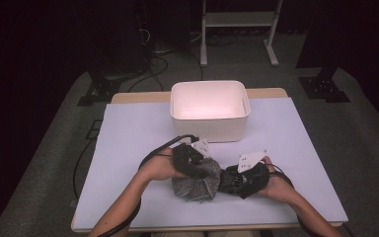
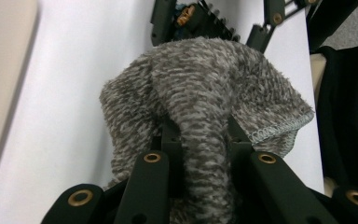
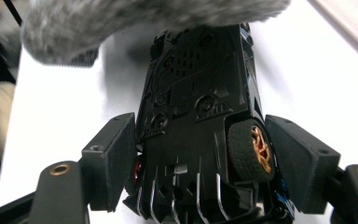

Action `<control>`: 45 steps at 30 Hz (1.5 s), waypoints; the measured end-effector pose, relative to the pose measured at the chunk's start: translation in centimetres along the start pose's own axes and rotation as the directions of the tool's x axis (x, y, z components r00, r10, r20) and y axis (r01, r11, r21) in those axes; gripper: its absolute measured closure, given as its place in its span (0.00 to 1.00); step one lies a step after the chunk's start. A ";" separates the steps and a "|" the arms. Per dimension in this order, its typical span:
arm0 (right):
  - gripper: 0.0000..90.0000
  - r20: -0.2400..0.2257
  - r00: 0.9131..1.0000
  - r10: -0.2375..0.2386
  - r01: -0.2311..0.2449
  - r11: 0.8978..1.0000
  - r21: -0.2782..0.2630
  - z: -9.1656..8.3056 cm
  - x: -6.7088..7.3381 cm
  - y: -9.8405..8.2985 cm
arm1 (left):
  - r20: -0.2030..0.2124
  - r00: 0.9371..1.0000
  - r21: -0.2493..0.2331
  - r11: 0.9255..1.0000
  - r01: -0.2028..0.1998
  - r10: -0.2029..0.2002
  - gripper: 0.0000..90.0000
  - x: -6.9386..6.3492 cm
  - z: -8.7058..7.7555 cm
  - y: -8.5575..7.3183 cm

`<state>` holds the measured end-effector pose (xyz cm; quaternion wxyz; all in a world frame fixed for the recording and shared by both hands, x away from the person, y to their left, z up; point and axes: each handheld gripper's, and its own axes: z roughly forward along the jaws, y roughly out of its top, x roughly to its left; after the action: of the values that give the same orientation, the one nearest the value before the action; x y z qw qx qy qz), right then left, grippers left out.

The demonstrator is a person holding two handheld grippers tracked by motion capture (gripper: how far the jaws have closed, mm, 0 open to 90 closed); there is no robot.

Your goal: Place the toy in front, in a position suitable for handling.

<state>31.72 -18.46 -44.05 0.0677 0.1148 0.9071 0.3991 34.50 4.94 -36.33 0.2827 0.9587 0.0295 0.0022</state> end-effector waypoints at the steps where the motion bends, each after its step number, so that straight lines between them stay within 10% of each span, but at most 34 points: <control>1: 0.29 0.016 1.000 -0.020 0.020 1.000 0.002 0.0 0.4 0.1 | -0.009 1.000 -0.004 1.000 -0.005 0.005 0.84 -0.1 -0.1 0.1; 6: 0.36 0.062 0.994 -0.093 0.094 0.995 -0.015 -0.3 1.3 0.2 | -0.046 0.999 -0.031 0.999 -0.008 0.006 0.84 0.3 -0.5 0.5; 8: 0.56 0.020 0.998 -0.061 0.063 0.994 -0.091 -1.3 1.3 0.2 | -0.039 0.999 -0.029 1.000 -0.010 0.009 0.84 0.7 -0.3 0.8; 17: 0.58 0.012 0.996 -0.091 0.091 0.995 -0.031 -0.9 2.6 0.5 | 0.053 0.998 0.038 0.999 -0.028 0.026 0.84 0.3 1.0 1.4; 26: 0.58 -0.024 0.999 -0.035 0.036 0.999 0.008 0.2 2.6 -0.3 | 0.052 0.997 0.044 0.997 -0.059 0.057 0.85 -0.7 0.8 1.2; 33: 0.63 -0.038 0.995 -0.096 0.097 0.995 0.028 0.4 1.0 0.3 | 0.052 0.997 0.039 0.997 -0.059 0.057 0.86 -0.7 0.7 1.3; 45: 0.63 -0.062 0.997 -0.049 0.047 0.999 -0.028 0.9 0.5 0.0 | 0.059 0.988 0.096 0.984 -0.151 0.146 0.86 -2.1 3.9 6.5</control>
<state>31.41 -17.71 -44.66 0.0501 0.0794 0.9060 0.4128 32.81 -2.77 -36.03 0.2338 0.9710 -0.0493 -0.0029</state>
